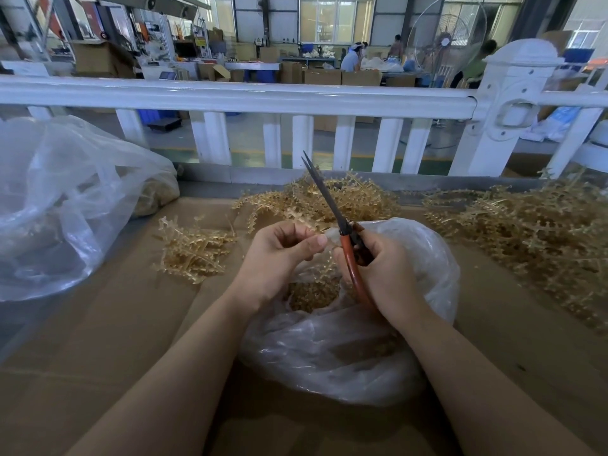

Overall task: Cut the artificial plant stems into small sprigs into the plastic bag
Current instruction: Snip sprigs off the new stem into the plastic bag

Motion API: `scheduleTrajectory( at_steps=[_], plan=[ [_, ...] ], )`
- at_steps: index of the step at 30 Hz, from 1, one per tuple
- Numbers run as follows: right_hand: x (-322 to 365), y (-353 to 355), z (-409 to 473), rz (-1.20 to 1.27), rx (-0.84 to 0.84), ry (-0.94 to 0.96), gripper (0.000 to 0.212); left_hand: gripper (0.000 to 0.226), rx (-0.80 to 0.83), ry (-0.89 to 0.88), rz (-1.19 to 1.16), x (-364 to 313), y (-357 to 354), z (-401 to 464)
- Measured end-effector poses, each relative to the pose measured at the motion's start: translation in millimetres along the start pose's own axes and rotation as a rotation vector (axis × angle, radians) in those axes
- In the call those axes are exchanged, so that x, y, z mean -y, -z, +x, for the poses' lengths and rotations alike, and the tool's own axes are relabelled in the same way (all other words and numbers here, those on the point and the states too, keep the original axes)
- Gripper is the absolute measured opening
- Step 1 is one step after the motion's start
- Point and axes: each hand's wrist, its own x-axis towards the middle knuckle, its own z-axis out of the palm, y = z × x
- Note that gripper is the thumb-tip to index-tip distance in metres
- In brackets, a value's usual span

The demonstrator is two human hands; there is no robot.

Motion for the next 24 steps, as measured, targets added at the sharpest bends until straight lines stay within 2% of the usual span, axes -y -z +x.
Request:
scheduleTrajectory(
  at_steps=[7, 13, 15, 20, 24],
  plan=[
    [1.8, -1.1, -2.0, -0.080, -0.011, 0.020, 0.005, 0.008, -0.088, 0.047, -0.107, -1.6, 0.4, -0.4],
    [1.2, -2.8, -3.1, -0.131, -0.003, 0.067, 0.008, 0.026, -0.137, 0.125, -0.202, -4.7, 0.8, 1.2],
    [-1.2, -3.5, -4.2, -0.150, -0.011, 0.061, 0.009, 0.024, -0.158, 0.125, -0.237, -5.1, 0.8, 1.0],
    [-5.0, 0.6, -2.9, -0.349, 0.000, 0.034, 0.053, 0.009, -0.209, 0.125, -0.364, -6.3, 3.2, 1.3],
    [-3.3, 2.3, -2.2, -0.478, -0.032, 0.099, 0.064, 0.011, -0.160, 0.095, -0.360, -5.0, 5.6, 1.1]
  ],
)
